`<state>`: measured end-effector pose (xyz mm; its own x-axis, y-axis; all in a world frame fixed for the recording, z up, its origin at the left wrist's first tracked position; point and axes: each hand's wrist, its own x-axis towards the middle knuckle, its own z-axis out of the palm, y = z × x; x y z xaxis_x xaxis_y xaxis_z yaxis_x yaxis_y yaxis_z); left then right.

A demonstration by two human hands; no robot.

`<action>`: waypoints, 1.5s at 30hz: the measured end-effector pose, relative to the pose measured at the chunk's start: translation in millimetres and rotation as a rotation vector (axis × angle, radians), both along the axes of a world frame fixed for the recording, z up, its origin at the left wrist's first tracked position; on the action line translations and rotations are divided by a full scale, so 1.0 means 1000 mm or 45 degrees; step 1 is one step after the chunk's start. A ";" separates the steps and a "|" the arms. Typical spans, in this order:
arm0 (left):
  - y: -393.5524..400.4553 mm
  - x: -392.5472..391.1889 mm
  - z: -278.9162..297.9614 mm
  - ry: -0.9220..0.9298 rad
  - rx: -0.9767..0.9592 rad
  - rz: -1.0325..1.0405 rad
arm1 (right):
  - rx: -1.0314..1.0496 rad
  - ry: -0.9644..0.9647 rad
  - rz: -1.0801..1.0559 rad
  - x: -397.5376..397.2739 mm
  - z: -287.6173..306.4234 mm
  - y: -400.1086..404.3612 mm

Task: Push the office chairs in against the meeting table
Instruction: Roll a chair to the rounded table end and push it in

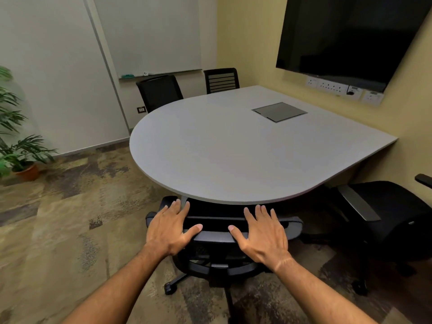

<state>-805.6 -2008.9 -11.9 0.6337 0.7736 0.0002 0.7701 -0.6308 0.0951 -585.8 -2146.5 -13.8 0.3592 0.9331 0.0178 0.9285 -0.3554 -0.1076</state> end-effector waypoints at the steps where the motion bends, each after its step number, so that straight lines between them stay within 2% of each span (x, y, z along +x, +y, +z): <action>1: 0.004 0.000 0.000 0.001 -0.002 0.005 | -0.011 0.000 -0.014 -0.002 0.000 0.003; 22: 0.075 0.032 0.002 -0.018 0.084 0.010 | -0.003 -0.048 -0.028 0.028 -0.001 0.071; 36: 0.084 0.073 -0.007 -0.023 0.091 0.078 | -0.012 -0.114 0.020 0.078 0.002 0.092; 45: 0.080 0.070 -0.001 -0.019 0.080 0.085 | 0.024 -0.064 0.040 0.073 0.000 0.088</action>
